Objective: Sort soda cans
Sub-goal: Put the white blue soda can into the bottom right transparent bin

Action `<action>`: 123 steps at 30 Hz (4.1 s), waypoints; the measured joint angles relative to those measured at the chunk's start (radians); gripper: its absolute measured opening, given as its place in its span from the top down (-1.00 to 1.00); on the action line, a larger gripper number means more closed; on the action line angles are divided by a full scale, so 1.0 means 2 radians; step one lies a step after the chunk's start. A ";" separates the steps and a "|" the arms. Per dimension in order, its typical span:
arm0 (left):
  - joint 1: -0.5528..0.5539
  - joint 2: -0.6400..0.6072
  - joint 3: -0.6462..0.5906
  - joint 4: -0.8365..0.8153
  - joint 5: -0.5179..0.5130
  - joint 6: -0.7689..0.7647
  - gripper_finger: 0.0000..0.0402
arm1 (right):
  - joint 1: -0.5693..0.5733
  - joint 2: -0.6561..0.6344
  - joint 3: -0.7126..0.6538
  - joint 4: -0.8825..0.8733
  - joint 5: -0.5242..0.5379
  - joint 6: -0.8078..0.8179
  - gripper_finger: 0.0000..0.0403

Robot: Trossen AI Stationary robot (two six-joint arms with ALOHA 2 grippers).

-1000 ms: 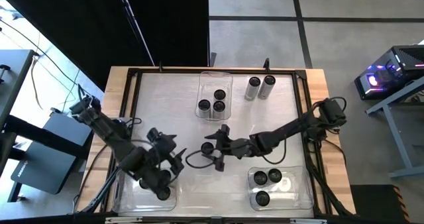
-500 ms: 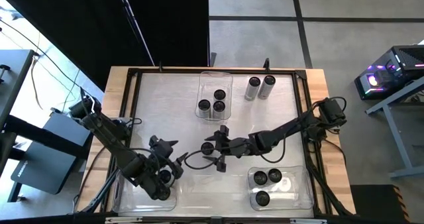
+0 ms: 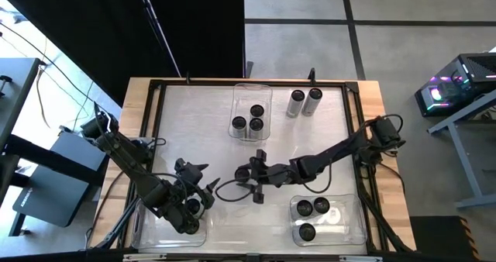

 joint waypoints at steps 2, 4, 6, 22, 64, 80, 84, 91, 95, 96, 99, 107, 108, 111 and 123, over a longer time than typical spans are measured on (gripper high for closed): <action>0.000 0.000 0.000 0.000 0.001 0.000 -0.50 | 0.006 -0.017 0.000 -0.003 0.030 -0.012 -0.18; 0.000 0.000 0.000 -0.001 0.002 0.000 -0.50 | 0.013 -0.045 0.000 -0.006 0.062 -0.027 -0.18; 0.000 0.000 0.000 -0.001 0.005 0.000 -0.50 | 0.025 -0.082 0.000 -0.020 0.096 -0.043 -0.18; 0.011 0.000 0.000 0.000 0.005 0.013 -0.50 | 0.286 -0.450 0.001 -0.336 0.225 0.026 -0.18; 0.053 0.000 0.000 0.011 0.036 0.050 -0.50 | 0.512 -0.249 -0.020 -0.334 0.429 0.279 -0.18; 0.053 0.000 0.000 0.013 0.040 0.049 -0.50 | 0.495 -0.272 -0.019 -0.381 0.407 0.283 -0.18; 0.053 0.000 0.000 0.014 0.040 0.048 -0.50 | 0.487 -0.280 -0.019 -0.398 0.368 0.293 -0.18; 0.053 0.000 0.000 0.015 0.041 0.048 -0.50 | 0.478 -0.280 -0.019 -0.422 0.318 0.316 -0.18; 0.053 0.000 0.000 0.016 0.041 0.048 -0.50 | 0.472 -0.272 -0.021 -0.419 0.315 0.319 -0.18; 0.053 0.000 0.000 0.016 0.041 0.048 -0.50 | 0.471 -0.268 -0.022 -0.419 0.312 0.325 -0.18; 0.053 0.000 0.000 0.021 0.041 0.048 -0.50 | 0.471 -0.255 -0.026 -0.423 0.303 0.346 -0.18; 0.053 0.000 0.000 0.023 0.041 0.050 -0.50 | 0.469 -0.208 -0.028 -0.424 0.301 0.376 -0.18; 0.053 0.000 0.000 0.023 0.041 0.053 -0.50 | 0.467 -0.203 -0.028 -0.427 0.300 0.382 -0.18; 0.053 0.000 0.000 0.024 0.041 0.053 -0.50 | 0.458 -0.187 -0.028 -0.443 0.294 0.401 -0.18; 0.053 0.000 0.000 0.025 0.042 0.053 -0.50 | 0.449 -0.166 -0.027 -0.457 0.302 0.440 -0.18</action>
